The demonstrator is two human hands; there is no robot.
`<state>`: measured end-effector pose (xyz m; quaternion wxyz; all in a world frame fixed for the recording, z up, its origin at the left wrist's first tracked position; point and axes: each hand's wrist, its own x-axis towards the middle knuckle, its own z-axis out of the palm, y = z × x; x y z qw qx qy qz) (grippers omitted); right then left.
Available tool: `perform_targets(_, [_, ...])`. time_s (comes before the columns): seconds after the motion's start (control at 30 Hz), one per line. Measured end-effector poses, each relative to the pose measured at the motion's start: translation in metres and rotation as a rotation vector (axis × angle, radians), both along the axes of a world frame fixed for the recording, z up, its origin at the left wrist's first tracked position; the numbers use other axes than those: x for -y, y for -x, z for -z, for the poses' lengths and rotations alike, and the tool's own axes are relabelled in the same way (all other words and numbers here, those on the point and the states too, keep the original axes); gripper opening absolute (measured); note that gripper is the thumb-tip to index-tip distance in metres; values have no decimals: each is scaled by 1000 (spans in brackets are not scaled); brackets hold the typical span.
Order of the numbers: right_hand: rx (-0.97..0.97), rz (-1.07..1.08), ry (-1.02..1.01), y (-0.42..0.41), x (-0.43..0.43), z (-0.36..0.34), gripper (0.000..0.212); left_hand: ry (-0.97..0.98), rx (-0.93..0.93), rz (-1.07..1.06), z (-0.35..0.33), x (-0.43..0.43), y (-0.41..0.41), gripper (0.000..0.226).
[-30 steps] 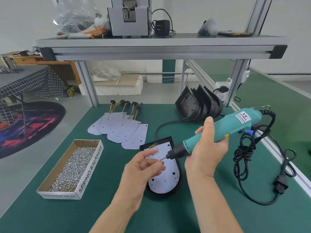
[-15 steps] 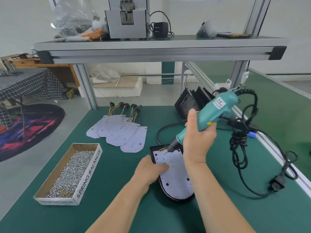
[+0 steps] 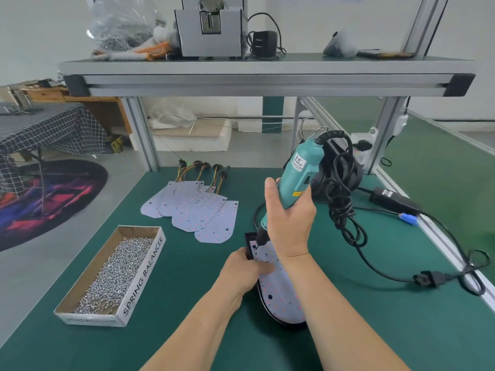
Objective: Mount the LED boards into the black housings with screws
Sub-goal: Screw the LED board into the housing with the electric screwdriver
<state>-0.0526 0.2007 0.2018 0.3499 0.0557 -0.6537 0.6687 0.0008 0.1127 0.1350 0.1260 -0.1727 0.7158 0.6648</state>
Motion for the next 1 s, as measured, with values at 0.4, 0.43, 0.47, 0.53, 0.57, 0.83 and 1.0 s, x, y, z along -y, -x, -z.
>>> perform_targets(0.4, [-14,-13,-40,-2,2,2,42,1,-2,-3,2,0,0,40])
perform_targets(0.43, [-16,-17,-47,-2,2,2,43,4,-2,-4,2,0,0,39])
perform_targets(0.47, [-18,-19,-51,-2,3,2,43,3,-1,-5,2,1,-1,39])
perform_targets(0.53, [-14,-16,-48,-2,5,2,41,-2,-1,-3,3,1,-1,39])
perform_targets(0.57, [-7,-17,-41,-2,5,3,39,-1,-5,0,4,1,-1,37])
perform_targets(0.83, [57,-21,-44,-3,8,6,31,22,-25,-5,8,2,-1,34])
perform_targets(1.0, [76,-20,-22,-5,6,3,26,16,-30,8,4,1,-3,33])
